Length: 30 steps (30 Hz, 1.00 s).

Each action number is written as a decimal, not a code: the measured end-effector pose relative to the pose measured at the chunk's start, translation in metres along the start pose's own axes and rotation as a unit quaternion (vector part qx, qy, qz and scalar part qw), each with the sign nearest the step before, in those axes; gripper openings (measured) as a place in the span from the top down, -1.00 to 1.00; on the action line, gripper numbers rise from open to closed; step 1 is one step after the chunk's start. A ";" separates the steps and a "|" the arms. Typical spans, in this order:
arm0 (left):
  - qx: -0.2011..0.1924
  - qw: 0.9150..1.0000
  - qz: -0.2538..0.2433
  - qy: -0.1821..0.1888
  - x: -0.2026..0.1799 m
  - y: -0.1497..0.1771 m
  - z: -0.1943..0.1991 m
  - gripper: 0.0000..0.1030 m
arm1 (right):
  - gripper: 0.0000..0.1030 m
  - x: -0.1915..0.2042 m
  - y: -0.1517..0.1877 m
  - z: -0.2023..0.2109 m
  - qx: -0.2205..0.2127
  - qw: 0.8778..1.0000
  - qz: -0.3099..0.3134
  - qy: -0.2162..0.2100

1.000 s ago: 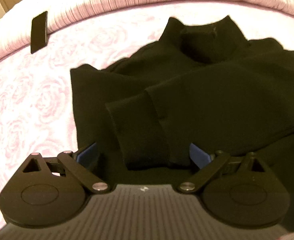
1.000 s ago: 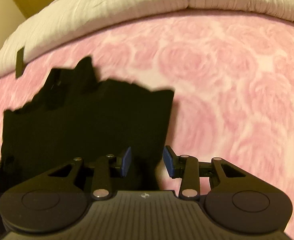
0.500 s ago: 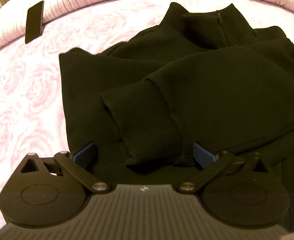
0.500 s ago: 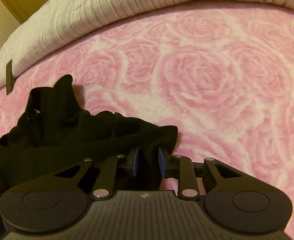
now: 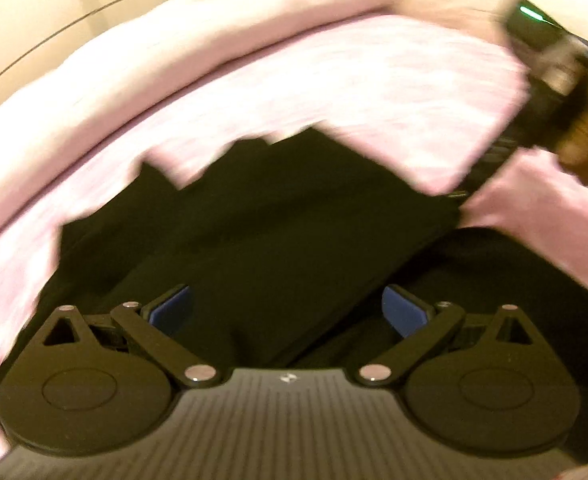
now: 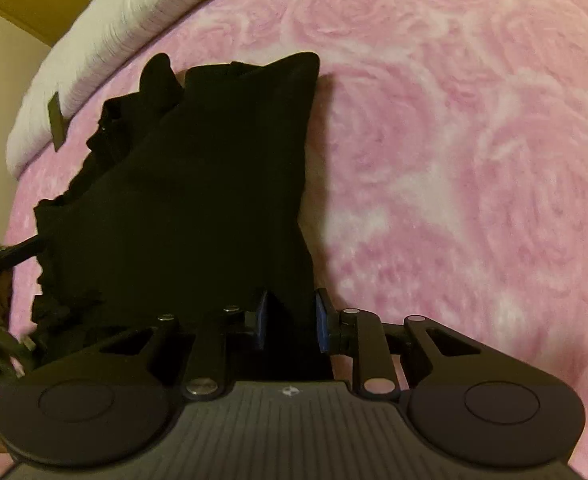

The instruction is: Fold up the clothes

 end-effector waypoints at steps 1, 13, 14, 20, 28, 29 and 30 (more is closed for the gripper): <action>-0.010 1.000 -0.015 0.014 -0.012 -0.006 -0.004 -0.94 | 0.52 0.000 -0.001 0.004 -0.001 1.000 0.001 -0.007; 0.047 0.997 -0.018 0.059 -0.057 0.006 -0.048 -0.93 | 0.32 -0.006 -0.110 -0.023 -0.071 0.997 0.022 -0.020; 0.041 0.998 -0.012 0.052 -0.055 0.006 -0.042 -0.92 | 0.34 -0.002 -0.117 -0.035 -0.067 0.997 0.031 -0.007; 0.053 0.996 0.063 -0.038 0.009 0.025 0.003 -0.93 | 0.35 0.026 -0.119 -0.038 -0.103 0.988 0.086 0.080; 0.172 0.965 0.144 -0.137 0.129 0.102 -0.002 -0.93 | 0.30 0.096 -0.061 -0.030 -0.061 0.986 0.157 0.021; 0.183 0.961 0.156 -0.135 0.137 0.111 -0.006 -0.93 | 0.30 0.096 -0.056 -0.037 -0.047 0.987 0.153 0.022; 0.194 0.957 0.168 -0.134 0.146 0.120 -0.010 -0.95 | 0.30 0.095 -0.051 -0.044 -0.034 0.988 0.146 0.026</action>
Point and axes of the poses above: each gripper's, at about its wrist camera, not at the fingertips, and z roughly against the way its jaws point, x to its left, y to its underside, the point moved 1 cm from there along -z, roughly the way its jaws point, and after that the axes turned 6 degrees about -y, right-handed, at the moved point
